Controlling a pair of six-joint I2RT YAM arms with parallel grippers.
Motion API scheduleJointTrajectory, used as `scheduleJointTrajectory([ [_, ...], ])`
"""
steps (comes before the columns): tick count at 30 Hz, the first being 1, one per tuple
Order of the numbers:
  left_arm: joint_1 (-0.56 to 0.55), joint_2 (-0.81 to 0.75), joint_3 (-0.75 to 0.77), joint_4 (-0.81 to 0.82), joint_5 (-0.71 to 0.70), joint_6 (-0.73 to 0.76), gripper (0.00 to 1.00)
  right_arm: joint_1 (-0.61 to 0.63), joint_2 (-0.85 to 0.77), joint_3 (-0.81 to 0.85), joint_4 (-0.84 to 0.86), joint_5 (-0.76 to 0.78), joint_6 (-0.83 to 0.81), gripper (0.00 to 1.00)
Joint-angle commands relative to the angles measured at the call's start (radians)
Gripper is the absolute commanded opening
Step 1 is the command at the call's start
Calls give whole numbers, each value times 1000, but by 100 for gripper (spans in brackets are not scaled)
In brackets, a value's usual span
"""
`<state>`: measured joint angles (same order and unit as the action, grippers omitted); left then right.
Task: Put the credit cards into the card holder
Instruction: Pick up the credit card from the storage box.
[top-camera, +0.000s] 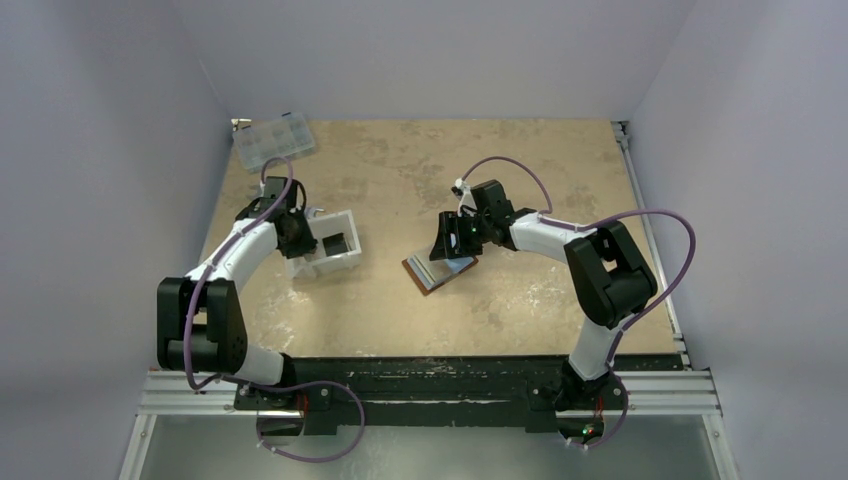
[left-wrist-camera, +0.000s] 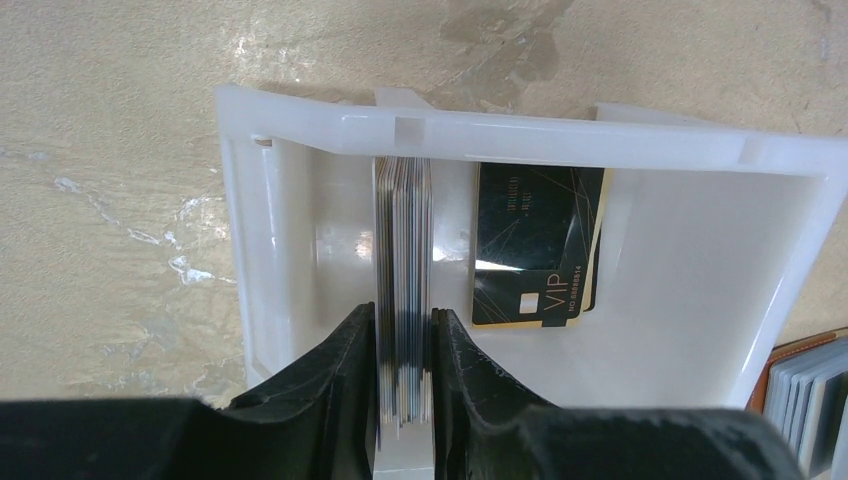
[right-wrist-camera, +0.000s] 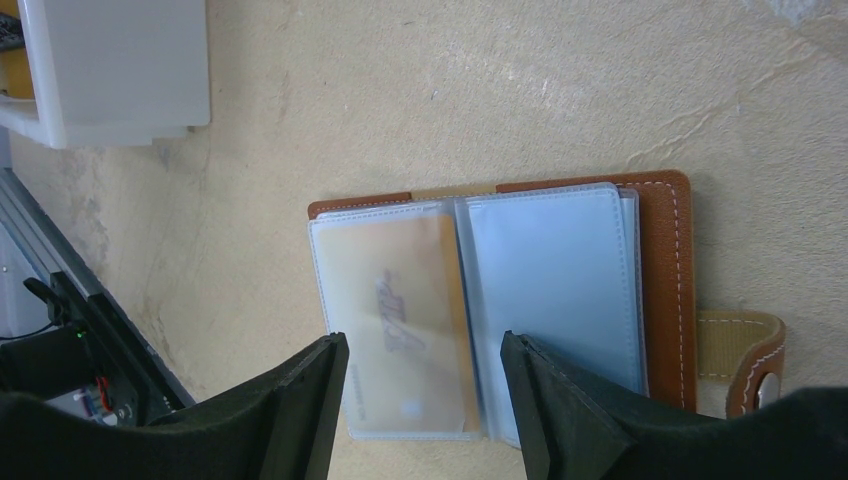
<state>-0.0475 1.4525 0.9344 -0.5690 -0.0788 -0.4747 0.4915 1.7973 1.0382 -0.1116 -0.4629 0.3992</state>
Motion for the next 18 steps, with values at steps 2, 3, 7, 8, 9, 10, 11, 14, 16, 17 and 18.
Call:
scheduleJointTrajectory([
  [2, 9, -59, 3, -4, 22, 22, 23, -2, -57, -13, 26, -8, -2, 67],
  [3, 9, -60, -1, 1, 28, 24, 24, -1, -56, -13, 28, -9, -2, 67],
  [7, 10, -47, -6, 16, 41, 27, 19, -2, -53, -16, 32, -18, 0, 67],
  [8, 12, -45, -7, 19, 43, 27, 16, -1, -53, -17, 32, -18, 0, 67],
  [9, 11, -43, -10, 22, 47, 29, 13, -2, -53, -18, 33, -19, 0, 67],
  [10, 11, -42, -12, 28, 54, 31, 12, -1, -53, -18, 32, -18, -2, 67],
  [11, 12, -40, -12, 26, 59, 33, 8, -2, -53, -18, 31, -19, -2, 67],
  [14, 12, -45, -7, 14, 56, 36, 0, -1, -50, -14, 29, -21, -3, 67],
  [16, 15, -56, 0, 4, 51, 44, 0, -2, -49, -10, 26, -16, -6, 67],
  [17, 19, -62, 2, 3, 61, 52, 0, -1, -50, -7, 26, -14, -9, 67],
  [18, 24, -64, 0, 8, 70, 58, 0, 1, -50, -3, 25, -13, -11, 67],
])
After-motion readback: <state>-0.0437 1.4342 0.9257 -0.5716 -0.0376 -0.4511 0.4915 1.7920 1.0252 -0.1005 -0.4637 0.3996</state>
